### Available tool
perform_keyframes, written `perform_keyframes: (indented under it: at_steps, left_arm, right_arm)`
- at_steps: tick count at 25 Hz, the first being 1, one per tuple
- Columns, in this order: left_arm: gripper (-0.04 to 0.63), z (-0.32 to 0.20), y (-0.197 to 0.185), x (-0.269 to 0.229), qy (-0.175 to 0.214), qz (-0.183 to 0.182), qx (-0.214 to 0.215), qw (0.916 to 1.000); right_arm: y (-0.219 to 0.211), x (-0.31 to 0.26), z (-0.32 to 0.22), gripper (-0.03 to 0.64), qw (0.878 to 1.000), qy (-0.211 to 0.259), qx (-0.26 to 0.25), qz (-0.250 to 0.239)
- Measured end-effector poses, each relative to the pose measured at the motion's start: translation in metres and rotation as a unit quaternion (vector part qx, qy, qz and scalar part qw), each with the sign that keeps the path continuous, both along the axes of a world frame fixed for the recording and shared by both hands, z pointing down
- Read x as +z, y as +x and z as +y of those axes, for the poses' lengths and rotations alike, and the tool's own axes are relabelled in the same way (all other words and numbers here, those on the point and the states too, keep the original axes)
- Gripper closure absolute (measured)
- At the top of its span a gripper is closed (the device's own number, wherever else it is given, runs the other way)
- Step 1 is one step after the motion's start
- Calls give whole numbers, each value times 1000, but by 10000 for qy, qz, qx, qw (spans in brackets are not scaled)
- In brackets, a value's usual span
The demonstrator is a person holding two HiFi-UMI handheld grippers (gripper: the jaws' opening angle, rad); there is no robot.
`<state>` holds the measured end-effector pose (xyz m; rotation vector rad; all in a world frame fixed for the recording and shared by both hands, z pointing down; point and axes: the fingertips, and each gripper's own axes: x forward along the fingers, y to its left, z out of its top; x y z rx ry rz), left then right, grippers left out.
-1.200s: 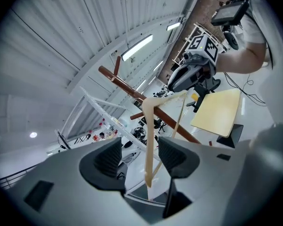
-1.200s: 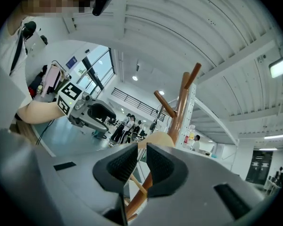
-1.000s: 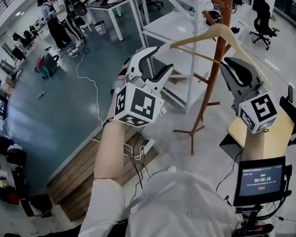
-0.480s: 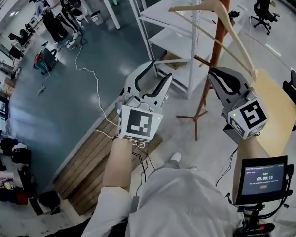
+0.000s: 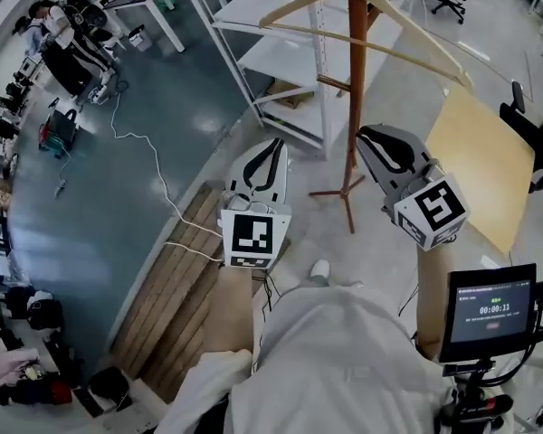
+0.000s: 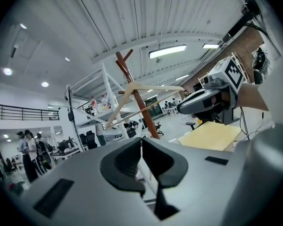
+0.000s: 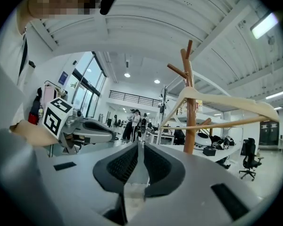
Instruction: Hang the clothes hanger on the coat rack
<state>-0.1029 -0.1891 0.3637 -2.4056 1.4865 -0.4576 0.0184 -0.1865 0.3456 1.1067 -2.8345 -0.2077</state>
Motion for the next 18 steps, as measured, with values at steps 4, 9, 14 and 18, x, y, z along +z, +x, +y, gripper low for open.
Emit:
perform_keyframes:
  at_steps: [4,9,14,18]
  left_arm:
    - [588,3,12,25,-294,322,76,9990]
    - [589,4,44,49,-637,662,378,9950]
    - [589,5,62,56,-885,1059,506,9891]
    - [589,7,68,62,-899,1035,501,9893]
  right_arm:
    - [9,16,7,569,9998,-109,128,-47]
    - [22,34,12,569,9995,-187,214,-113]
    - [26,39,12,572,9992,-199,353,-61]
    - [28,45,15,594,9988,-252,398,-125]
